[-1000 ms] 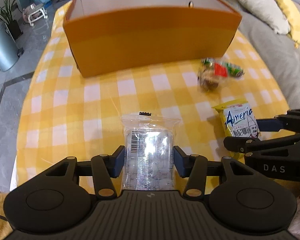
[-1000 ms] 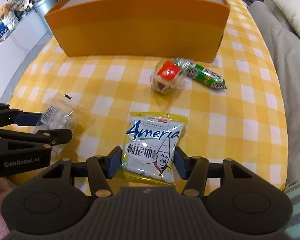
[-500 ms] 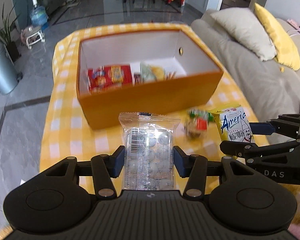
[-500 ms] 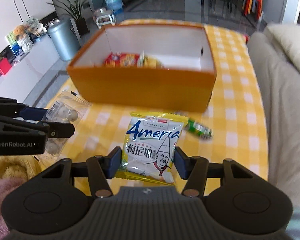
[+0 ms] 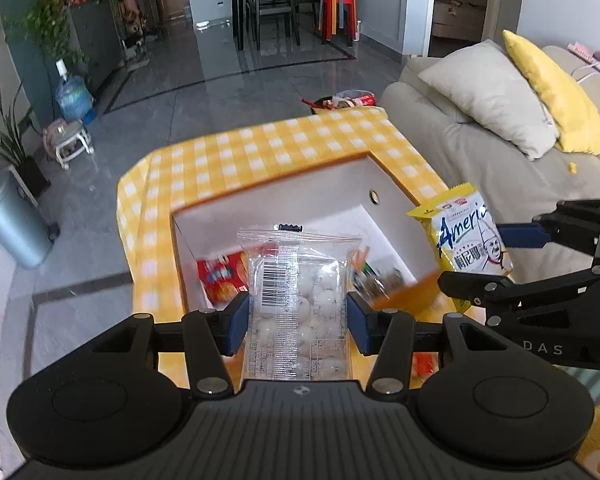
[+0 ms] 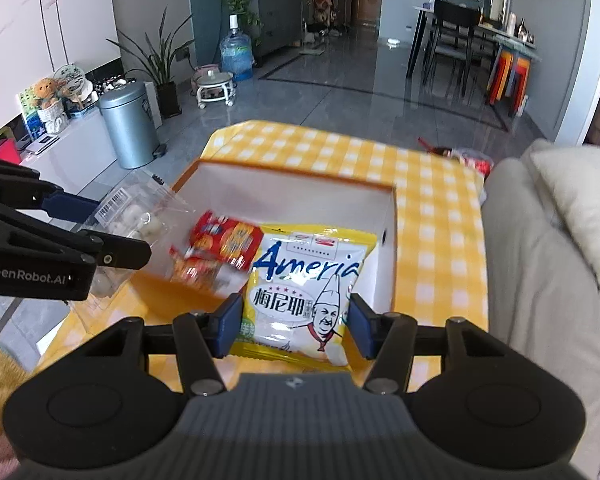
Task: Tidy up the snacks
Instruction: 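Lower both packets into the box and open both tools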
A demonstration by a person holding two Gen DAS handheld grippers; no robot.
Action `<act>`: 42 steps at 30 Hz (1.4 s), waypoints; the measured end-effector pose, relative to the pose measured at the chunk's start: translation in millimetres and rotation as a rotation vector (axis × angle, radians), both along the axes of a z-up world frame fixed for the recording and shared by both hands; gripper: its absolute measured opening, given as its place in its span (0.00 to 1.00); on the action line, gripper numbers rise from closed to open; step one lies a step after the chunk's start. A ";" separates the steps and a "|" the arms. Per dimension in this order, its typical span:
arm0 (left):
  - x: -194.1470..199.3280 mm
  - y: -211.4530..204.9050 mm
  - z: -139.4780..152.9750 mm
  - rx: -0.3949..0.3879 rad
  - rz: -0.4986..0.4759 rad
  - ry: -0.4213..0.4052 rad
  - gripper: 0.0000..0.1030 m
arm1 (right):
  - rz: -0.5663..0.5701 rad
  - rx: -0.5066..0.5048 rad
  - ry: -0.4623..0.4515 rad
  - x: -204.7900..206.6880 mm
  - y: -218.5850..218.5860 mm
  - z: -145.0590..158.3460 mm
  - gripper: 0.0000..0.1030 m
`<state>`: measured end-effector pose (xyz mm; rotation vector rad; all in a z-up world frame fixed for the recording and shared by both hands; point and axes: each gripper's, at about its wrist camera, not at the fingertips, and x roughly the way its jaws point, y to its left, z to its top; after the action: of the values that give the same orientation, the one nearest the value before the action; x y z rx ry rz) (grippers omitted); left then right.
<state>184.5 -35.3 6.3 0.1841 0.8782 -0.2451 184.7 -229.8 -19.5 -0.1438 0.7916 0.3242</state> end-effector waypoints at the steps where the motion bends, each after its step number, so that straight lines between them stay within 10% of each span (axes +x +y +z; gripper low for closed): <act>1: 6.9 -1.1 0.0 0.007 0.000 0.001 0.56 | -0.001 -0.006 -0.003 7.9 1.8 0.7 0.53; 23: 132.3 -13.0 -101.9 0.240 0.030 0.166 0.56 | 0.087 -0.378 0.043 150.0 55.1 -103.0 0.52; 42: 154.4 -1.8 -130.3 0.199 0.044 0.279 0.64 | 0.168 -0.446 0.107 167.5 60.2 -137.2 0.53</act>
<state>338.9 -37.0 -124.0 0.3210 1.1839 -0.1434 352.1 -169.7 -156.6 -0.6180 0.9523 0.3111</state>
